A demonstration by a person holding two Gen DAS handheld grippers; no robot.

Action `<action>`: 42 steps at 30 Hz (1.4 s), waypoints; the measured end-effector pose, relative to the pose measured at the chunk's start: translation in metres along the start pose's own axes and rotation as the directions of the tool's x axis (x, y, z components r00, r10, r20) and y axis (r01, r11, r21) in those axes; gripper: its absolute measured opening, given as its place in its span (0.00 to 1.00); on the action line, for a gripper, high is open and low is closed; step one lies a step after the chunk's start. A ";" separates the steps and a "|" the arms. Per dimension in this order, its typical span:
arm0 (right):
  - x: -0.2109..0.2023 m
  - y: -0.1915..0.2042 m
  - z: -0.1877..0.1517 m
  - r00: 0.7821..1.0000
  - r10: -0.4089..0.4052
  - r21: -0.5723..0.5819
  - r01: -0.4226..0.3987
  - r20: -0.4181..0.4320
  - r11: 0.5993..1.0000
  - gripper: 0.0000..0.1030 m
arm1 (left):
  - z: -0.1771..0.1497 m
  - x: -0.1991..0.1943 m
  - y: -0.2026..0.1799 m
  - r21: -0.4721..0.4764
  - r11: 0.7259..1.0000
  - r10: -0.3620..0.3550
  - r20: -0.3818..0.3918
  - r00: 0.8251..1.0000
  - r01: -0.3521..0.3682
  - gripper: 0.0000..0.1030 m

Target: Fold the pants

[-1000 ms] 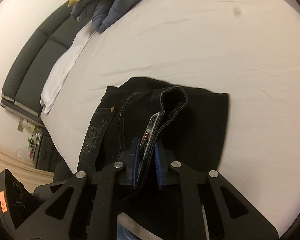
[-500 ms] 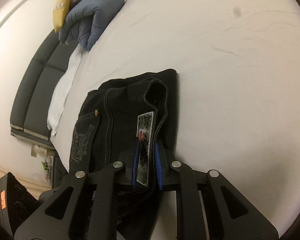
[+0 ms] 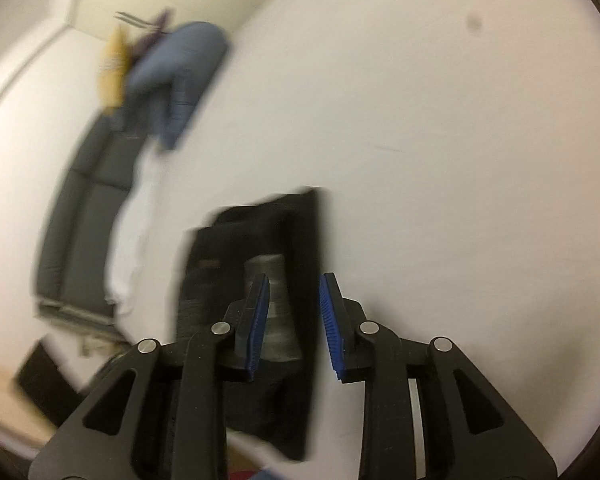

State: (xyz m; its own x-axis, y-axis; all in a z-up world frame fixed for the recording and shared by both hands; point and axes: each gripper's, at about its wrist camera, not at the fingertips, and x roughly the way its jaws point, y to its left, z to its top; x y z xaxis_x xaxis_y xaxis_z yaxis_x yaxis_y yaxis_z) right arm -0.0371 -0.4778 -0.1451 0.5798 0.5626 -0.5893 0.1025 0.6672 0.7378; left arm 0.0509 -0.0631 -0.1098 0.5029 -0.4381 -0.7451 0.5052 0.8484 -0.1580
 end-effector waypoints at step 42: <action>0.047 0.059 -0.104 0.932 -0.363 -0.384 0.331 -0.009 0.862 0.19 | -0.043 0.047 0.003 0.060 0.986 0.163 -0.182 0.970 -0.155 0.42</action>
State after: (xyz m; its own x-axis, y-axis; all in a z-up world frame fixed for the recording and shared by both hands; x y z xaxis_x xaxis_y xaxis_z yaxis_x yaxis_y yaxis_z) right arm -0.0883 -0.3611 -0.1633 0.4955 0.2871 -0.8198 -0.0302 0.9489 0.3140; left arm 0.0460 -0.0688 -0.1730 0.4423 -0.2326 -0.8662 0.4624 0.8867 -0.0019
